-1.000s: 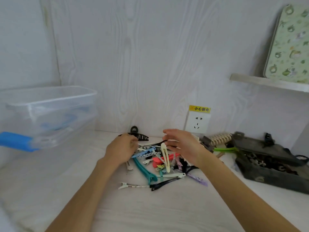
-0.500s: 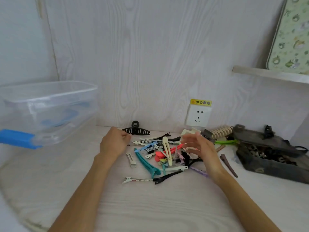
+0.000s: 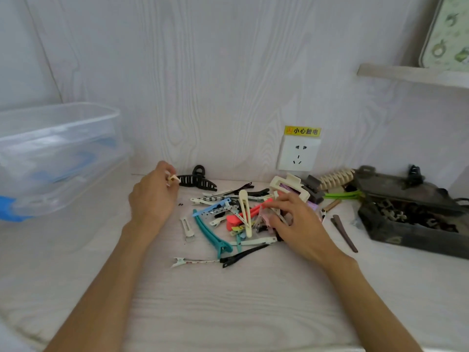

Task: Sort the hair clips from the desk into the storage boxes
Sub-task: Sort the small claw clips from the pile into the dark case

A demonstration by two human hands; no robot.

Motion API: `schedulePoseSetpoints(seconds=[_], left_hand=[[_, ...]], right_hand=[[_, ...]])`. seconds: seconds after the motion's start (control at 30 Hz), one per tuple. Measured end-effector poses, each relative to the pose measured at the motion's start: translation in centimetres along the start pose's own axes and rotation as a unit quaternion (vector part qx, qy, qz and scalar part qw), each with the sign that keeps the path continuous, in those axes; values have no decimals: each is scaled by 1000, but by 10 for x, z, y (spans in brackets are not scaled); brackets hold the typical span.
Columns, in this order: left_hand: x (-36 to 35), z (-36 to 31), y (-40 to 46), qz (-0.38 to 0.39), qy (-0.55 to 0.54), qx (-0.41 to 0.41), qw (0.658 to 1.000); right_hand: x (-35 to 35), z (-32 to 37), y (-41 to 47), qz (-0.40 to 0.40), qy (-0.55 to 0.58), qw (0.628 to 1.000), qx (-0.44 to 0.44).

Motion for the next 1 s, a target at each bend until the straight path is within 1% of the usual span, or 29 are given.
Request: schedulePoseSetpoints(seconds=[0.03, 0.07, 0.1, 0.13, 0.17, 0.2, 0.23, 0.33, 0.4, 0.47, 0.5, 0.57, 0.63, 0.7, 0.77, 0.83, 0.87, 0.93, 1.0], left_hand=[[3, -11, -5, 3, -41, -37, 998], [3, -22, -11, 31, -89, -73, 993], [-3, -32, -18, 87, -123, -98, 984], [-11, -41, -28, 150, -130, -117, 973], [-20, -45, -36, 203, -113, -133, 963], [-27, -46, -43, 233, -87, -148, 957], [-33, -44, -46, 246, -66, -152, 955], [-38, -38, -45, 248, -34, -141, 958], [-39, -35, -44, 226, 15, -150, 962], [-38, -33, -43, 211, 26, -166, 963], [-38, -31, -44, 219, 25, -169, 960], [-42, -28, -46, 251, 26, -160, 954], [-42, -28, -46, 265, 21, -147, 953], [-38, -27, -44, 261, 6, -139, 955], [-36, -25, -44, 264, -8, -124, 957], [-36, -21, -42, 268, -24, -101, 958], [-35, -20, -40, 261, -18, -102, 960], [-36, -18, -37, 246, 11, -111, 963], [-39, -15, -36, 239, 69, -106, 963]], right_hand=[[3, -1, 0, -8, 17, 1000, -9], [5, -1, 0, -12, 23, 1000, -13], [6, -2, -1, -7, 15, 1000, -11], [5, -2, -1, 3, 0, 1000, -5], [2, -2, -2, 16, -19, 1000, 5], [0, -3, -3, 24, -36, 999, 13], [0, -4, -3, 24, -50, 998, 14], [7, -8, -5, -15, -59, 998, -5], [9, -8, -5, -32, -60, 998, -3], [10, -6, -4, -51, -52, 997, 5], [11, -6, -4, -62, -39, 997, 6], [12, -7, -3, -80, 8, 997, -10], [13, -10, -3, -97, 91, 990, -43], [16, -13, -5, -125, 190, 970, -83], [18, -13, -6, -142, 257, 950, -108], [19, -14, -7, -146, 291, 938, -123], [18, -14, -7, -145, 300, 934, -126], [17, -15, -8, -146, 306, 932, -129], [17, -16, -8, -151, 307, 930, -135]])
Point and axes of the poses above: each hand's wrist, its own y-axis towards the middle knuckle, its own x-axis out of the back of the hand, z = x × y, the point moved 8 cm from there along y, towards the middle knuckle, and after that the axes turned 15 degrees about x, right-handed, at the moved point
